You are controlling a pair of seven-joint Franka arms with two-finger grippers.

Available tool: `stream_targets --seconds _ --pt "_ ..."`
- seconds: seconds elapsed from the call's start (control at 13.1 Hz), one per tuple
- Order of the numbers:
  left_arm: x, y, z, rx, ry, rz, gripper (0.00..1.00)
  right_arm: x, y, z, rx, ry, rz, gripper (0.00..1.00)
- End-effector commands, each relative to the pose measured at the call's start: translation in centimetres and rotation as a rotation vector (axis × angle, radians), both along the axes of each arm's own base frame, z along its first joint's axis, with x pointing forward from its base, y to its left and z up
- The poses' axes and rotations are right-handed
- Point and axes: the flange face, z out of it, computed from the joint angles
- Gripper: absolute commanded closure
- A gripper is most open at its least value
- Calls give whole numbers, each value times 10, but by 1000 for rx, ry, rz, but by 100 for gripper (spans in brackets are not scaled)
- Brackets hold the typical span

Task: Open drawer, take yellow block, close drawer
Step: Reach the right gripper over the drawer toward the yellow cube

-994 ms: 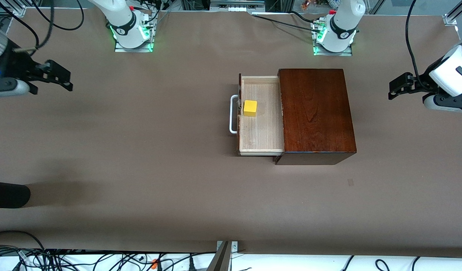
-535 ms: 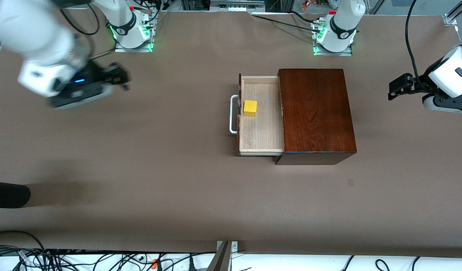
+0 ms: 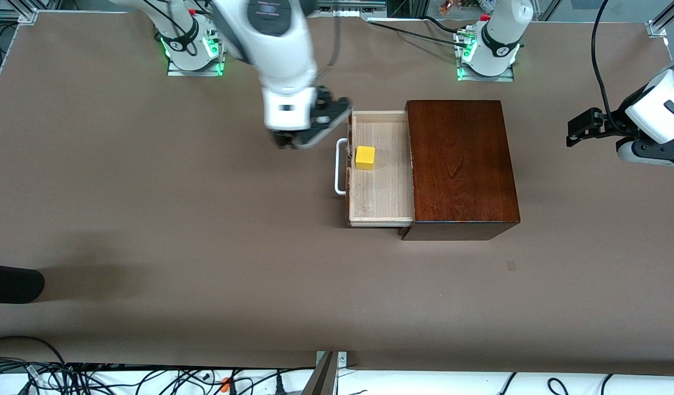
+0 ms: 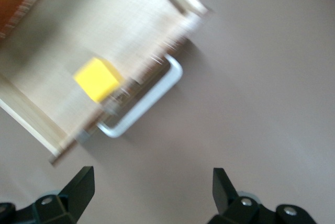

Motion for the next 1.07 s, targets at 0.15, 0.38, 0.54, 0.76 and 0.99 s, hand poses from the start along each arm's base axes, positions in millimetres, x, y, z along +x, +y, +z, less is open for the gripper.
stream_targets --seconds 0.15,0.38,0.54,0.76,0.99 --pt "2 1 6 20 -7 -18 0 -7 87 -68 1 -108 265 0" --pt "2 2 6 20 -7 -17 0 -16 103 -92 -58 -162 390 0" --pt "2 2 6 20 -7 -17 0 -24 108 -103 -80 -157 460 0" --pt "2 2 6 20 -7 -17 0 -26 102 -120 -119 -134 488 0" --pt "2 2 6 20 -7 -17 0 -30 99 -130 -138 -114 493 0"
